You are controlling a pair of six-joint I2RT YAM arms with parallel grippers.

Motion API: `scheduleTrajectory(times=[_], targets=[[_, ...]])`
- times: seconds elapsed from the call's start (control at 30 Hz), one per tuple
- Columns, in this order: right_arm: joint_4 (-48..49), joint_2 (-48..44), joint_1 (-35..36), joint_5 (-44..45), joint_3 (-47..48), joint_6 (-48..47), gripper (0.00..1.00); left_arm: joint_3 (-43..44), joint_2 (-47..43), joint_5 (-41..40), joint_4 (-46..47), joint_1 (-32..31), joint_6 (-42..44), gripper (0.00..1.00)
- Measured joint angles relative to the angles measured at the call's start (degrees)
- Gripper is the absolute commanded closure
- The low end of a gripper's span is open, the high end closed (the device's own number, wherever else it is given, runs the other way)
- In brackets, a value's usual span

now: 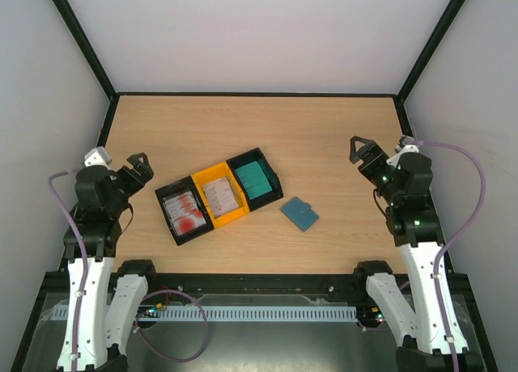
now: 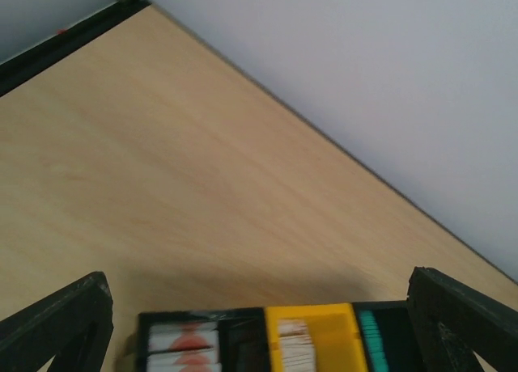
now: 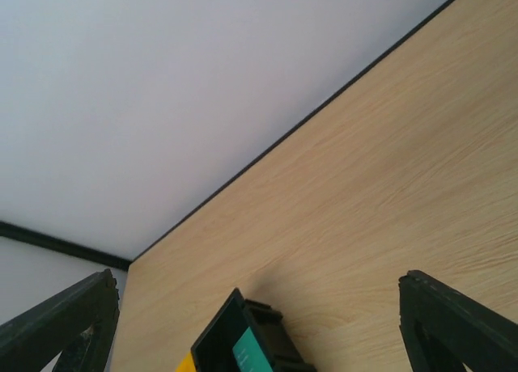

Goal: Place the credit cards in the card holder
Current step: Move the storage box to the center of the board.

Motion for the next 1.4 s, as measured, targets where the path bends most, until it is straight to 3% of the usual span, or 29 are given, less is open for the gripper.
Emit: scheduleTrajectory(times=[0.17, 0.33, 0.53, 0.8, 1.03, 1.4], targets=[[2.19, 3.85, -0.24, -6.67, -2.25, -0.48, 0.12, -1.36, 1.07, -4.76, -6.27, 0.09, -2.01, 0.0], [3.93, 10.51, 1.66, -9.07, -4.61, -0.7, 0.13, -5.11, 3.08, -3.04, -8.13, 0.2, -5.4, 0.0], [7.13, 19.26, 11.89, -7.37, -7.13, -0.72, 0.12, -13.88, 10.38, 1.55, -9.57, 0.33, -9.4, 0.03], [15.04, 24.5, 24.44, -6.47, -16.17, 2.69, 0.13, -14.67, 17.9, 5.05, -9.31, -0.22, -8.68, 0.04], [21.11, 33.24, 28.72, -8.85, -17.77, 4.48, 0.33, -16.37, 20.41, 12.48, -5.44, -1.42, -7.69, 0.04], [21.57, 50.05, 28.76, -10.01, -7.56, 0.13, 0.58, -16.24, 24.46, 19.23, -1.66, -1.73, -4.24, 0.03]])
